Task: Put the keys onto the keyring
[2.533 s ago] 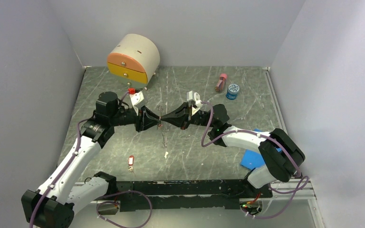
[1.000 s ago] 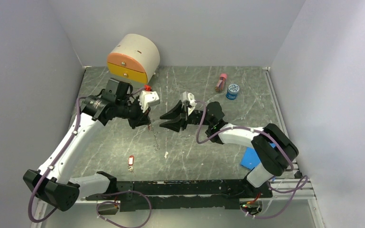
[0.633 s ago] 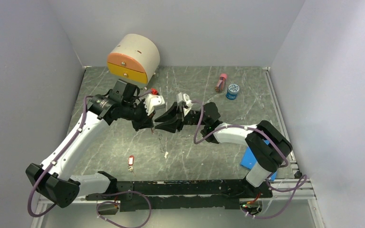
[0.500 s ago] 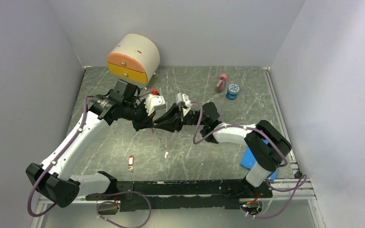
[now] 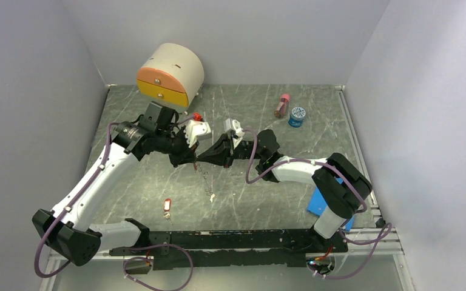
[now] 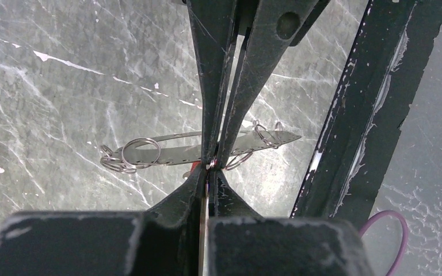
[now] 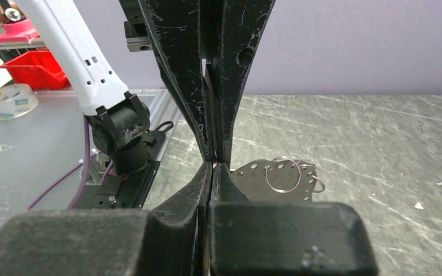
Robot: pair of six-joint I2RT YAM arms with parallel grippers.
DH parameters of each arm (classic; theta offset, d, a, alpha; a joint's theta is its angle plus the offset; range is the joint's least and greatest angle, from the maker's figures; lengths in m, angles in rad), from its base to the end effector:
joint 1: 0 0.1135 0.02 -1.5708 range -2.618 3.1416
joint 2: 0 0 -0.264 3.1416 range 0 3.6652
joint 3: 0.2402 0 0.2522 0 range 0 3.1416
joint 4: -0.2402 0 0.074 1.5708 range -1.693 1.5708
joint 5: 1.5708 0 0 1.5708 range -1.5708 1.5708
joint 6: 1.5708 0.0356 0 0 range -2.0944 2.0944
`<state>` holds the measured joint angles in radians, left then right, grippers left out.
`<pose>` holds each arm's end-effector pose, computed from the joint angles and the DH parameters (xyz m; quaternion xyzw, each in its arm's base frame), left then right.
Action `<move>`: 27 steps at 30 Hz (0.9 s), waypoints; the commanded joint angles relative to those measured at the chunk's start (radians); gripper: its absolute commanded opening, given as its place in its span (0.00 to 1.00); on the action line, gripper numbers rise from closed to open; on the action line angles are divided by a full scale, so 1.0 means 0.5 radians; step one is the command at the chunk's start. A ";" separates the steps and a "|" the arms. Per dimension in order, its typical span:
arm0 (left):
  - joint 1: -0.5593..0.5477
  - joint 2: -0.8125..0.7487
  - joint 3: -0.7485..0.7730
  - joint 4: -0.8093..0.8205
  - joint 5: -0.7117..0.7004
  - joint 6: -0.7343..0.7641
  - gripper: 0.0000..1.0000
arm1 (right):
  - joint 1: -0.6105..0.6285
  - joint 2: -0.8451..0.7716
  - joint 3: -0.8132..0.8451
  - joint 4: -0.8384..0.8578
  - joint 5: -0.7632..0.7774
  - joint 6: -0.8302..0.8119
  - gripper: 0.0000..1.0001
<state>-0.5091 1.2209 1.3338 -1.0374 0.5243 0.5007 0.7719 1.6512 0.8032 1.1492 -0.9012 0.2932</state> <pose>0.1915 -0.1273 0.3650 0.5150 0.7618 -0.2470 0.3057 0.2242 0.2572 0.2611 -0.4672 0.4355 0.5905 0.4933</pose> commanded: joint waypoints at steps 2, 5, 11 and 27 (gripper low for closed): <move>-0.006 -0.133 -0.042 0.241 0.011 -0.134 0.27 | 0.012 -0.021 0.044 0.120 -0.040 0.024 0.00; -0.003 -0.283 -0.173 0.452 -0.066 -0.294 0.46 | 0.010 -0.059 0.018 0.156 -0.002 0.043 0.00; 0.107 -0.541 -0.429 0.954 0.017 -0.761 0.57 | 0.011 -0.158 -0.015 0.115 0.044 0.020 0.00; 0.392 -0.651 -0.753 1.304 0.288 -1.061 0.39 | -0.007 -0.268 -0.042 0.069 0.087 0.004 0.00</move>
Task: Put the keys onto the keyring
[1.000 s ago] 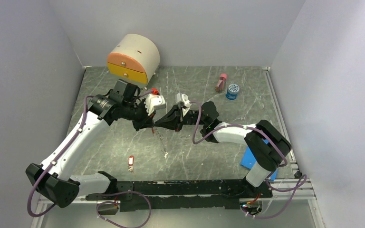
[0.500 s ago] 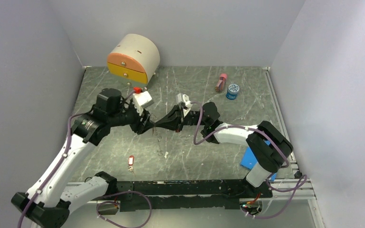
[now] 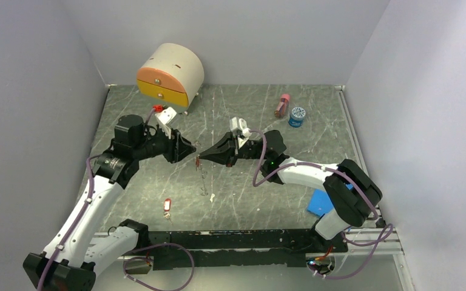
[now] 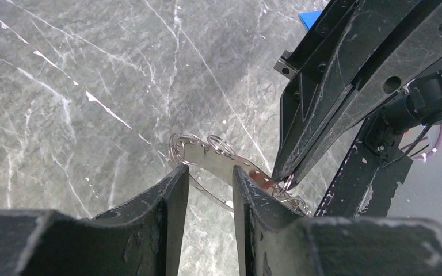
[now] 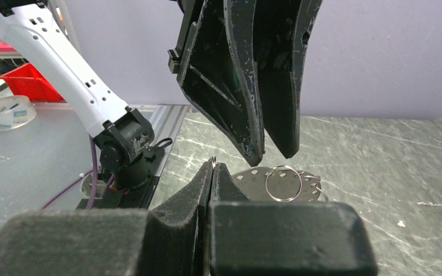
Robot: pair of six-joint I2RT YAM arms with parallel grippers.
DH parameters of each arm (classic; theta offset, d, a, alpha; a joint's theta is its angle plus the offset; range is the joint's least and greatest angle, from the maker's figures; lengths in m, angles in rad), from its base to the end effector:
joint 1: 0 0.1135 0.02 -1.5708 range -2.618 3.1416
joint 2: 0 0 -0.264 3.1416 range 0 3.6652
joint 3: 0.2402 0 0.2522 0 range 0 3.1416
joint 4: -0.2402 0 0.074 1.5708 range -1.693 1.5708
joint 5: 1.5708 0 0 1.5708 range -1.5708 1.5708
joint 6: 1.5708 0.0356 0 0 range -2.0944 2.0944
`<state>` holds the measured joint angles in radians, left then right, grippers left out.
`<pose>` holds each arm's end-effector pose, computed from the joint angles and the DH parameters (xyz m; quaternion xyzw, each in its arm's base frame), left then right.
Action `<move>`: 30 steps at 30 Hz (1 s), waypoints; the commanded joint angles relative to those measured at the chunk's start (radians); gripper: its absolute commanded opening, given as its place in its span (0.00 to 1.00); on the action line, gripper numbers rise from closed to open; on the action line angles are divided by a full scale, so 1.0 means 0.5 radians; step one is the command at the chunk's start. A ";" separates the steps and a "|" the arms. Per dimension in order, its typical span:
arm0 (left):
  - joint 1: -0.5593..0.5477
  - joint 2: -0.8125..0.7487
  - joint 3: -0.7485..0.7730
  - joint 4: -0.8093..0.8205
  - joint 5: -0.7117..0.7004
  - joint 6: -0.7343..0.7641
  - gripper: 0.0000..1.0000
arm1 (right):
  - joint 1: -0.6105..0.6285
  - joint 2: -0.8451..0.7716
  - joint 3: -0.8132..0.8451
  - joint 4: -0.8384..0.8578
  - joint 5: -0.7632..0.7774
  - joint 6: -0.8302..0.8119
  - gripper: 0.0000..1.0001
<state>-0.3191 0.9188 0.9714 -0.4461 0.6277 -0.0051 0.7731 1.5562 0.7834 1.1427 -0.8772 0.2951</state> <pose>0.1798 -0.0814 0.3567 0.2930 0.7545 -0.3386 0.4798 0.2125 0.2456 0.2844 -0.4615 0.4140 0.5868 0.5208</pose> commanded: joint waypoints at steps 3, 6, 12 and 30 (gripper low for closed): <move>0.012 -0.066 -0.038 0.075 0.041 -0.022 0.46 | -0.012 -0.076 -0.002 0.094 0.047 0.008 0.00; 0.012 -0.075 -0.032 -0.014 0.019 0.064 0.50 | -0.016 -0.071 0.001 0.104 0.051 0.017 0.00; 0.012 -0.086 -0.010 -0.219 0.096 0.263 0.48 | -0.027 -0.063 0.008 0.133 0.060 0.046 0.00; 0.012 -0.262 -0.150 -0.102 0.549 0.564 0.47 | -0.035 -0.026 0.032 0.167 0.043 0.088 0.00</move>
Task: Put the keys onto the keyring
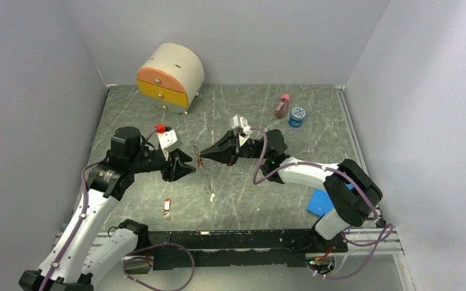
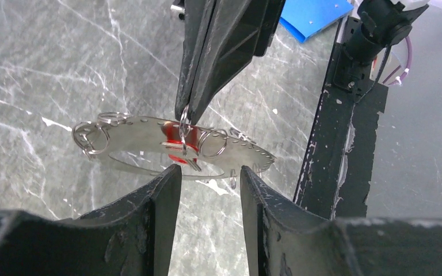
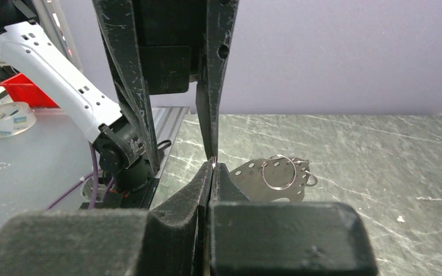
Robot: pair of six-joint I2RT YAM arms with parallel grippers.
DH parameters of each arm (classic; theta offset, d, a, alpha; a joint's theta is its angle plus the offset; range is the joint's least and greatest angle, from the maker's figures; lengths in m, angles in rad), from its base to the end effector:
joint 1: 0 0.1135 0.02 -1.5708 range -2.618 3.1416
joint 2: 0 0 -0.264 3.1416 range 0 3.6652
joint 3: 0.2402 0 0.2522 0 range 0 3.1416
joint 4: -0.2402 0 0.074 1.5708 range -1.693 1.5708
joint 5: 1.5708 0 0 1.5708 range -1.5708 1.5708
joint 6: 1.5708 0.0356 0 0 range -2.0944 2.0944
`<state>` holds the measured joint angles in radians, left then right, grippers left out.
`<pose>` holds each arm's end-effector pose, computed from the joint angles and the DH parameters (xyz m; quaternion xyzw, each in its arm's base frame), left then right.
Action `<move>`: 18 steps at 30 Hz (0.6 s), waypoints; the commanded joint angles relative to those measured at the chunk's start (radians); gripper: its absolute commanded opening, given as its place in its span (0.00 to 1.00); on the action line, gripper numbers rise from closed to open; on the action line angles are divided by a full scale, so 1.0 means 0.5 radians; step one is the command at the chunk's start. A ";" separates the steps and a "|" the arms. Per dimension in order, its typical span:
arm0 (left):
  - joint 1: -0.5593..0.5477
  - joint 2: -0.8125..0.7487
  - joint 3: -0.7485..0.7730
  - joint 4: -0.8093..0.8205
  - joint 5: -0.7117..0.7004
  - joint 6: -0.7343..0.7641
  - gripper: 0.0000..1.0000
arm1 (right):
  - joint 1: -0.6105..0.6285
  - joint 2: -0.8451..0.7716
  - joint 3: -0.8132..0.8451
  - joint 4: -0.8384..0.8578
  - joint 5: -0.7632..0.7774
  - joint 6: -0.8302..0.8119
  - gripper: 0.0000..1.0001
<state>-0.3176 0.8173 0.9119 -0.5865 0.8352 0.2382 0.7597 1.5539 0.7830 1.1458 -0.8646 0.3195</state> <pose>0.1474 -0.0762 0.3427 0.4155 0.6970 -0.3663 0.4553 0.2158 0.2424 0.2854 -0.4495 0.4232 0.5879 0.5227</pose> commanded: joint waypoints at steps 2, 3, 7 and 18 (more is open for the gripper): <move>0.009 -0.059 -0.032 0.217 0.115 0.081 0.43 | -0.008 -0.022 0.034 0.163 0.011 0.042 0.00; 0.009 -0.054 -0.031 0.237 0.103 0.078 0.41 | -0.009 -0.019 0.035 0.163 0.009 0.043 0.00; 0.010 -0.005 -0.016 0.258 0.101 0.098 0.35 | -0.013 -0.027 0.037 0.154 0.005 0.038 0.00; 0.008 0.089 -0.014 0.316 0.133 0.136 0.29 | -0.013 -0.019 0.042 0.160 -0.007 0.044 0.00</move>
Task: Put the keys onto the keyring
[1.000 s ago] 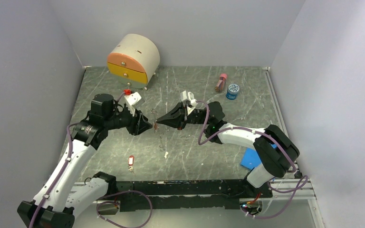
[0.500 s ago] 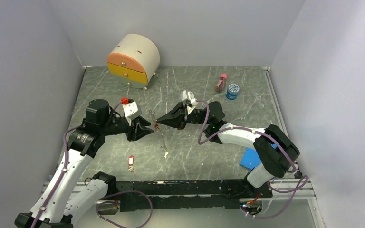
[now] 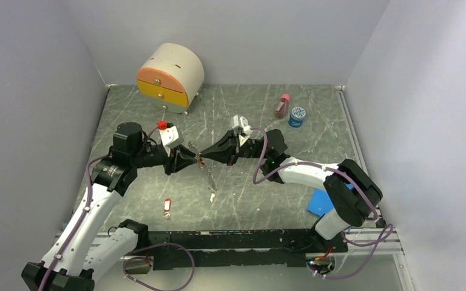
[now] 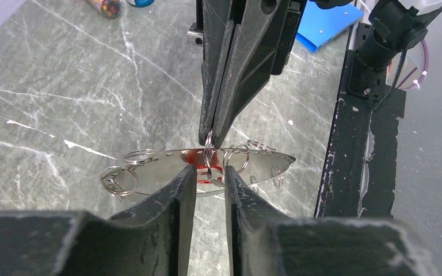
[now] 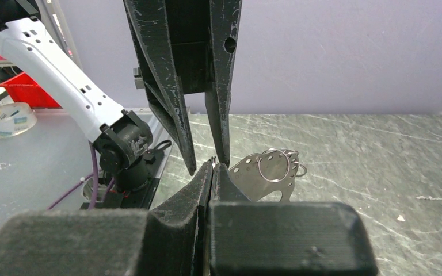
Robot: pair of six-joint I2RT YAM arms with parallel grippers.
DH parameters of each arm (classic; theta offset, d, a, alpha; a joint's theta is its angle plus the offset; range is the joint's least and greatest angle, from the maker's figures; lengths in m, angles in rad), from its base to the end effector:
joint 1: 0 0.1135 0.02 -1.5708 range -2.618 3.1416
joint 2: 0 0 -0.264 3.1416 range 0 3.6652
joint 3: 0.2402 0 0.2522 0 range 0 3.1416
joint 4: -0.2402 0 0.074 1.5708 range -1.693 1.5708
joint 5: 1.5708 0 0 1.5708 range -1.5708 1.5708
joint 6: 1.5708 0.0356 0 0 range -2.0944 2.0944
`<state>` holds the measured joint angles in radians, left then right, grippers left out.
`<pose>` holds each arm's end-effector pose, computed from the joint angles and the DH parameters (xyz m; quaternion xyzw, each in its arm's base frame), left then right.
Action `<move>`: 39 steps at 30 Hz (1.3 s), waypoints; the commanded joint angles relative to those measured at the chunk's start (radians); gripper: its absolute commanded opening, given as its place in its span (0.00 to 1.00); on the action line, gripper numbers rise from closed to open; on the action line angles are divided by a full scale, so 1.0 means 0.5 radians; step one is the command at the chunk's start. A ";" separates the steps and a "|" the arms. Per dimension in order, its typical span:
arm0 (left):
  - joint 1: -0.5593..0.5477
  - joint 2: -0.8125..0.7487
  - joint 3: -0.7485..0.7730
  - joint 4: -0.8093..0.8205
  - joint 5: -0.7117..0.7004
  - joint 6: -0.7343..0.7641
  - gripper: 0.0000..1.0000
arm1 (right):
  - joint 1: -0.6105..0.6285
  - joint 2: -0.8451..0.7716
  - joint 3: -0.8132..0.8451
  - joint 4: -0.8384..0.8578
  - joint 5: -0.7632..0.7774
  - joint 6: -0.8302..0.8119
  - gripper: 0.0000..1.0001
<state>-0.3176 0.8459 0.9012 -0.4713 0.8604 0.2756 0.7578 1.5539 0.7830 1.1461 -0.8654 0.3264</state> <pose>0.1580 -0.0803 0.3453 0.4403 0.6617 -0.3598 0.4887 0.2163 0.2420 0.2854 -0.4479 0.4249 0.5893 0.5210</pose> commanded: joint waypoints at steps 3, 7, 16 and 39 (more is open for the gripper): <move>0.006 0.066 0.009 0.091 0.115 0.081 0.12 | -0.011 -0.020 0.042 0.154 -0.003 0.029 0.00; 0.006 0.108 0.026 0.007 0.126 0.137 0.03 | -0.014 -0.023 0.048 0.145 0.008 0.027 0.00; 0.001 0.104 -0.045 0.081 0.160 0.088 0.02 | -0.018 -0.013 0.045 0.168 0.019 0.045 0.00; -0.024 0.191 -0.395 0.926 -0.744 -1.455 0.95 | -0.355 -0.184 -0.474 0.100 0.233 0.203 0.00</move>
<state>-0.3286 0.8833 0.7567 -0.1810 0.7013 -0.1318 0.5983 1.5574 0.5655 1.2491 -0.7765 0.4477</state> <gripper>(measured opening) 0.945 0.013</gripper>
